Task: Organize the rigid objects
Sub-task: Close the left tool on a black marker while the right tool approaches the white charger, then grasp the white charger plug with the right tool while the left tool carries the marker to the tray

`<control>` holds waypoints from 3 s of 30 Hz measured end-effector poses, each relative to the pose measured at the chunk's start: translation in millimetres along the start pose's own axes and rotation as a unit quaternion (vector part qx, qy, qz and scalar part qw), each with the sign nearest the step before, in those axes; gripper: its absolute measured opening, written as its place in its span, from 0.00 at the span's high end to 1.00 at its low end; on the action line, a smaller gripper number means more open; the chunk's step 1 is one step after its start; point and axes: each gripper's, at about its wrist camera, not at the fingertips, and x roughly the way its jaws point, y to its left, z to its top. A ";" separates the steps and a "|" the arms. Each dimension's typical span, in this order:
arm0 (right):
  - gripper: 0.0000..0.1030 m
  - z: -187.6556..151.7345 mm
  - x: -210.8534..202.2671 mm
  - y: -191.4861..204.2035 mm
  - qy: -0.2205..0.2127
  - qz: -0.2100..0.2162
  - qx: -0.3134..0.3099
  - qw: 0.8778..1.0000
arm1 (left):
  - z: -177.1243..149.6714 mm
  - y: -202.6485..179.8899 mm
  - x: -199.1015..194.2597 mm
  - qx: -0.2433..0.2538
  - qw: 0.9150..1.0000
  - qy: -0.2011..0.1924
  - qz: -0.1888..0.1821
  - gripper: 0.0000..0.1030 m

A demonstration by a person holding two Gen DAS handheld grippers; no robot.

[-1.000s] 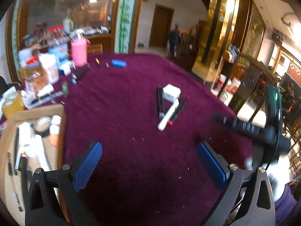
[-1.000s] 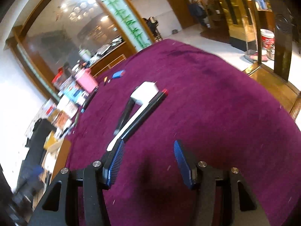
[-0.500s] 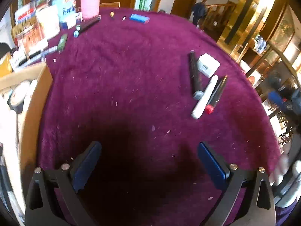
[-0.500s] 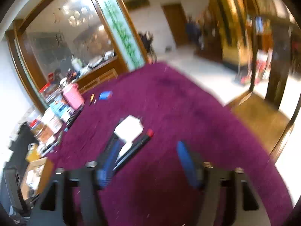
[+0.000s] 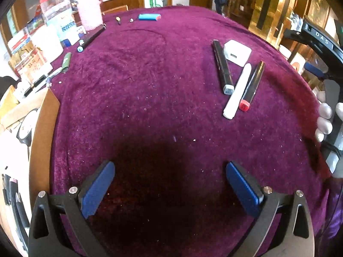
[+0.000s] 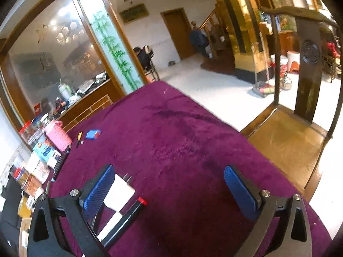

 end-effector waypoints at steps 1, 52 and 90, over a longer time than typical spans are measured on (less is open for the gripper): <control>0.00 -0.7 0.1 -1.1 0.002 0.003 0.000 1.000 | 4.0 1.4 -0.6 -0.008 1.000 0.007 -0.006 0.01; 0.00 -6.8 11.8 2.5 0.036 0.017 -0.001 0.999 | 117.0 -62.0 52.6 0.047 0.999 -0.012 0.005 0.55; 0.45 -21.2 98.8 125.9 0.203 0.014 -0.339 0.918 | -113.7 247.4 -151.4 -0.265 0.952 -0.147 -0.039 0.86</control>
